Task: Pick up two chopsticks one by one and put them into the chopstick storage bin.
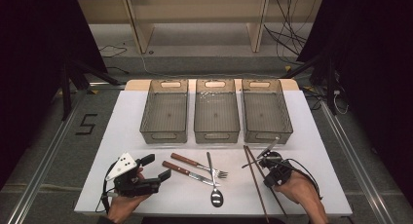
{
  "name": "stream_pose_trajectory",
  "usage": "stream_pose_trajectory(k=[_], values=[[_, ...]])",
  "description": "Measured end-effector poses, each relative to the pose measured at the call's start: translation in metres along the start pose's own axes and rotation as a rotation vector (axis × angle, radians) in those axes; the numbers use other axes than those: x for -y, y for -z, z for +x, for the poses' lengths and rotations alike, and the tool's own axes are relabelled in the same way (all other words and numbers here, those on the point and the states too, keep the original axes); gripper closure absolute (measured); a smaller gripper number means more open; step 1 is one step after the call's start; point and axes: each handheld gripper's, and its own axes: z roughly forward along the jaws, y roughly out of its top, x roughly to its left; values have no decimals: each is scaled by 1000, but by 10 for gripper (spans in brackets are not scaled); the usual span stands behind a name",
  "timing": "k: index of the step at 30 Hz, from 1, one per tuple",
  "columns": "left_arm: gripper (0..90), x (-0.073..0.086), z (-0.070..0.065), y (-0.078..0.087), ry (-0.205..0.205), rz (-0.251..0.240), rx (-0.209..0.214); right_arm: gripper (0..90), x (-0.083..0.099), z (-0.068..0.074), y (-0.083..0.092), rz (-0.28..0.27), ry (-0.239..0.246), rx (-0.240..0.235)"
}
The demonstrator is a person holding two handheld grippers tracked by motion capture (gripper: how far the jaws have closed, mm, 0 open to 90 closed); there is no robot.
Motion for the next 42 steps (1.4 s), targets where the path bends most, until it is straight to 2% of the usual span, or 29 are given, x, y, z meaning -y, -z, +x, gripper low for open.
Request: stream_pose_trajectory(k=[12,21,26,29,31,35,39,40,42], values=[[162,0,0,0,-1,1,1,853,-1,-5,0,6,-24,-17],[162,0,0,0,1,0,1,856,2,-10,1,-15,-30,-42],[162,0,0,0,0,1,0,857,5,-10,9,-50,-20,-58],[162,0,0,0,2,-5,-1,857,5,-10,13,-74,-21,-58],[162,0,0,0,1,-4,-1,857,7,-11,20,-127,-11,-78],[163,0,0,0,0,-3,-1,857,7,-10,29,-198,-2,-104],[162,0,0,0,6,-5,0,857,6,-6,35,-259,13,-138],[162,0,0,0,7,-4,0,857,6,-6,35,-259,13,-138],[163,0,0,0,7,-4,0,857,4,-4,39,-299,16,-145]])
